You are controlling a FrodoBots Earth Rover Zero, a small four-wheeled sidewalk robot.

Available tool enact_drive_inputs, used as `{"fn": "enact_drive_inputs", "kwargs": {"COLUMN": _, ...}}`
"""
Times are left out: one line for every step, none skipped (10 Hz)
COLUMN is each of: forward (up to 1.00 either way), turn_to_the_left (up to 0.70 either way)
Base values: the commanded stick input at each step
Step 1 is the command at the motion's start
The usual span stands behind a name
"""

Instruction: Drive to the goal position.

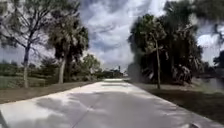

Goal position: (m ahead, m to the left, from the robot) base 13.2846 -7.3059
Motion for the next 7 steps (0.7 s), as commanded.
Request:
{"fn": "enact_drive_inputs", "kwargs": {"forward": 0.69, "turn_to_the_left": 0.01}}
{"fn": "enact_drive_inputs", "kwargs": {"forward": 0.69, "turn_to_the_left": 0.01}}
{"fn": "enact_drive_inputs", "kwargs": {"forward": 0.69, "turn_to_the_left": 0.01}}
{"fn": "enact_drive_inputs", "kwargs": {"forward": 0.69, "turn_to_the_left": 0.01}}
{"fn": "enact_drive_inputs", "kwargs": {"forward": 0.69, "turn_to_the_left": 0.01}}
{"fn": "enact_drive_inputs", "kwargs": {"forward": 0.69, "turn_to_the_left": 0.01}}
{"fn": "enact_drive_inputs", "kwargs": {"forward": 0.69, "turn_to_the_left": 0.01}}
